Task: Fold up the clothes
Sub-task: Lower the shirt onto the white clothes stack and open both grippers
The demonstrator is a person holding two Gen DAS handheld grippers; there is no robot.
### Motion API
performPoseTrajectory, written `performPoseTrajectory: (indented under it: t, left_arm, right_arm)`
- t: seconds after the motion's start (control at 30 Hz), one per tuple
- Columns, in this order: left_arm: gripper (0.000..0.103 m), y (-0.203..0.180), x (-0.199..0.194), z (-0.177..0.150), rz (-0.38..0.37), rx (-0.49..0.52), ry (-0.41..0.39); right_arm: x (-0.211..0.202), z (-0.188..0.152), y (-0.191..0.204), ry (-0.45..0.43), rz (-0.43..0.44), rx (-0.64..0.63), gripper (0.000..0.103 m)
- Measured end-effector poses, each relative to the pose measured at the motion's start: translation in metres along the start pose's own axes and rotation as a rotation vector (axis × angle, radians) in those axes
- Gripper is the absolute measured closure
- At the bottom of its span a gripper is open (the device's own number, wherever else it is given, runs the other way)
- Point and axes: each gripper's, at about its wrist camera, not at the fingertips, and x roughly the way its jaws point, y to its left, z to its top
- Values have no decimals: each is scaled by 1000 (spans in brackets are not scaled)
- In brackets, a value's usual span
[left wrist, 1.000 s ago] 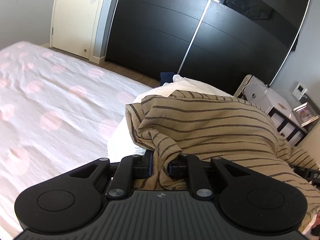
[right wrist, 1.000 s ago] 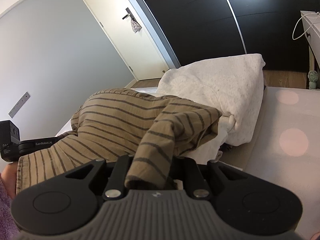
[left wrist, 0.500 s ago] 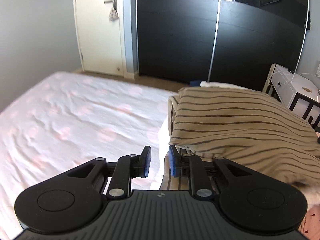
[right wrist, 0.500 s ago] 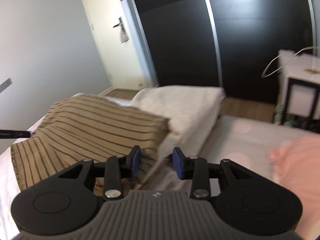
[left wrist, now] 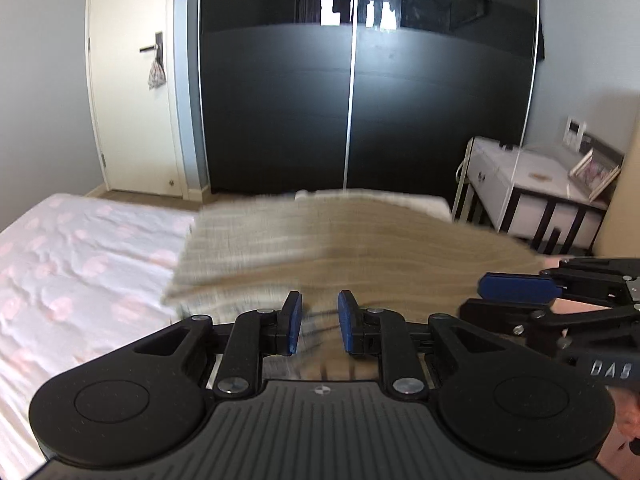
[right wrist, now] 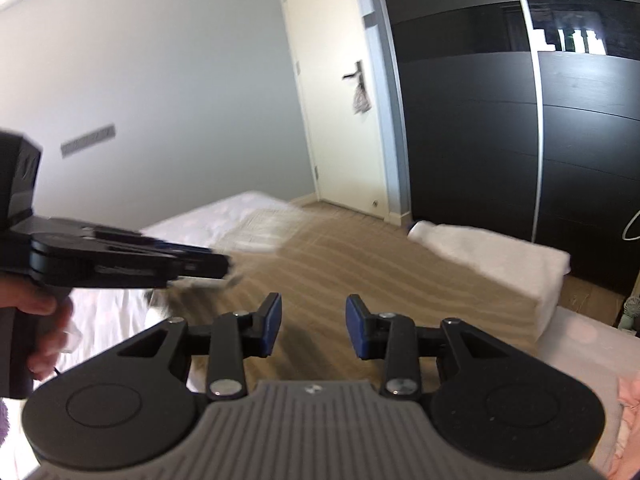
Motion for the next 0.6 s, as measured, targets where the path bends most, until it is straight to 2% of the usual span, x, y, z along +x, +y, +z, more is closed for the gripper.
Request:
performPoseTrajectory:
  t: [0.2,0.4,0.5,0.53,0.57,0.6]
  left_arm:
    - [83,1,-5,-28,20,-53,5]
    - [81,-11,-28,-41,61,-75,-9]
    - [69,-19,-42,-47,85,-79,-16]
    - [58,-22,-47,-49,93,-81,-19]
    - [51,-25,-52,-51,101,-82,-22]
    - [50,-28,-57,-53,109,-84,-24]
  right_arm:
    - [19,-13,31,49,21,-69,60]
    - [4,-15,25,60,20,-76,53]
    - [-8,-21,26,67,30,-92,48]
    - [-12,-22,25,64,33,-98,48]
    - [-18,-22,25,53,36,-101,48]
    - [-24,-22,25,42,39,-103,48]
